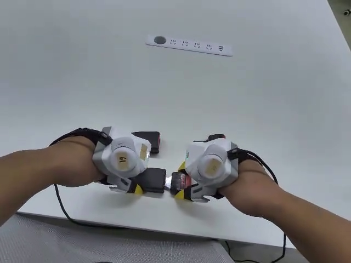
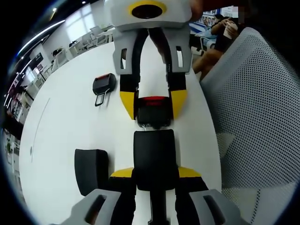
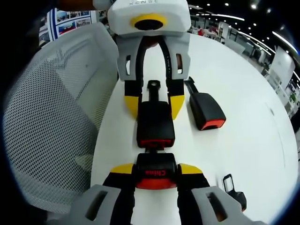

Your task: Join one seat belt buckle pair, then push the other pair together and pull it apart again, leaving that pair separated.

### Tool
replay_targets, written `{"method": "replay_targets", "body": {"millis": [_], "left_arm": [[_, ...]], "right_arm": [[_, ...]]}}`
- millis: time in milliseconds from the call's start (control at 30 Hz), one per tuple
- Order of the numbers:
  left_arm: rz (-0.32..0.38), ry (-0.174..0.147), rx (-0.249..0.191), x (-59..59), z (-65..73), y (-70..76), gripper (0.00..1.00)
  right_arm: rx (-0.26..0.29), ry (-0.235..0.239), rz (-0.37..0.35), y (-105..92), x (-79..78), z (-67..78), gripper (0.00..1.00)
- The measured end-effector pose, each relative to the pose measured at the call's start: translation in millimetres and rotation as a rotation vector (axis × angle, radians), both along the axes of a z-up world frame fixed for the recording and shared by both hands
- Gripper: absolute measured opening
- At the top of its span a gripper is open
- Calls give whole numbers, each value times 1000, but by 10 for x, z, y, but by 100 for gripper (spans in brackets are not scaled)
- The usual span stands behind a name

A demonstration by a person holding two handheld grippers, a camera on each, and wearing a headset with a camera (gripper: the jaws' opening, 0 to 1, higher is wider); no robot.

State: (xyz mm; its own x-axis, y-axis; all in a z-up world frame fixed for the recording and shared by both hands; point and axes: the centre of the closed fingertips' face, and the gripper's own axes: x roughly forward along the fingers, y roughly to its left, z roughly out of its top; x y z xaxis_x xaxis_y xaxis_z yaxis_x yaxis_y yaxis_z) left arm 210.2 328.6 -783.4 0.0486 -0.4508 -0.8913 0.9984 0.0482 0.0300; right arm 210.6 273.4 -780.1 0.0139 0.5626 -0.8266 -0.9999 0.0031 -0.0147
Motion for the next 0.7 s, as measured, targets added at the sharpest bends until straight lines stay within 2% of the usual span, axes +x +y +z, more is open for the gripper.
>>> {"method": "replay_targets", "body": {"millis": [367,400,433,567,600,700], "left_arm": [[12,0,1,2,9,9,32],[17,3,1,6,14,9,32],[10,-2,-1,13,25,10,32],[17,1,-8,7,52,11,32],[17,2,-7,9,56,12,32],[14,4,-2,8,58,14,32]], "right_arm": [[1,-2,-3,33,9,-11,29],[31,4,26,107,-18,-3,29],[5,-5,7,53,-7,-17,29],[11,-11,6,12,-11,49,30],[10,-11,-28,10,38,-24,30],[5,-15,-8,25,21,-20,30]]}}
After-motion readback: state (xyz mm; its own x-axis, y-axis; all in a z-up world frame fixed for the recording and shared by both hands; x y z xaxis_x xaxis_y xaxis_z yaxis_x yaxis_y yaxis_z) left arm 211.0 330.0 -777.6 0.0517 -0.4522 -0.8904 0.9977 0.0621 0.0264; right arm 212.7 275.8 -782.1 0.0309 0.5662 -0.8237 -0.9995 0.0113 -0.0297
